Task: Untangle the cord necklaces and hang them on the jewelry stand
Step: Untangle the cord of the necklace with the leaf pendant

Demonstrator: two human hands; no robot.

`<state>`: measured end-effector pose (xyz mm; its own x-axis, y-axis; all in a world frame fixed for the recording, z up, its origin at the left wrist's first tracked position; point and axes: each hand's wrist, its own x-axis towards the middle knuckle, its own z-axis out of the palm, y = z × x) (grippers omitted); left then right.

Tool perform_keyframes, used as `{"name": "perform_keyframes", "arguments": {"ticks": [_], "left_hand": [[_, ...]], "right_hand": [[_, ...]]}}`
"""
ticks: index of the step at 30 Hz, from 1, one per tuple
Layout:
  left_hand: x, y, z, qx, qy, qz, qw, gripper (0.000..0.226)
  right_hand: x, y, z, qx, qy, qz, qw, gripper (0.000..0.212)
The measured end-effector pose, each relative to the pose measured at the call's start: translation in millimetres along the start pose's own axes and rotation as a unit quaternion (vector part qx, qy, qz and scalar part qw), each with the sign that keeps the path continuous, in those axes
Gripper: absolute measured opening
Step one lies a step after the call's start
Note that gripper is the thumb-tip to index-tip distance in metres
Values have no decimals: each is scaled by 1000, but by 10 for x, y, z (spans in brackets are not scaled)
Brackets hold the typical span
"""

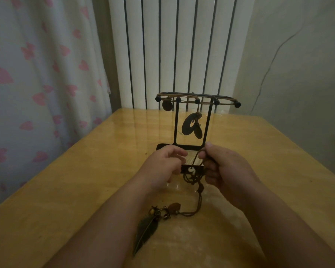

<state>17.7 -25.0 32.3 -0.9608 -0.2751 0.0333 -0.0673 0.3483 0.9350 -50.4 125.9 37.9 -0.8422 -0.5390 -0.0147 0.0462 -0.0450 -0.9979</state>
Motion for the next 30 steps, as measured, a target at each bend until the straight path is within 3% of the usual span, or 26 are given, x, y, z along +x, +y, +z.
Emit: {"name": "perform_keyframes", "arguments": {"ticks": [4, 9, 12, 14, 17, 25, 30], "left_hand": [[-10, -61, 47, 19, -63, -2, 998, 58], [-41, -54, 65, 72, -37, 20, 996, 24], [-26, -39, 34, 43, -21, 22, 999, 19], [-19, -23, 23, 41, -13, 15, 999, 17], [-9, -12, 13, 33, 2, 16, 999, 18], [-68, 25, -10, -12, 28, 90, 995, 16], [-83, 16, -57, -65, 36, 126, 989, 18]], "right_hand": [[15, 10, -14, 41, -15, 3, 999, 32], [18, -2, -33, 176, -24, -10, 984, 29], [19, -11, -79, 309, -10, -62, 949, 19], [31, -8, -108, 329, 15, -83, 941, 17], [60, 13, -135, 302, 47, -86, 948, 19], [46, 27, -91, 108, 93, -91, 986, 19], [-16, -12, -65, 94, 41, -82, 991, 27]]}}
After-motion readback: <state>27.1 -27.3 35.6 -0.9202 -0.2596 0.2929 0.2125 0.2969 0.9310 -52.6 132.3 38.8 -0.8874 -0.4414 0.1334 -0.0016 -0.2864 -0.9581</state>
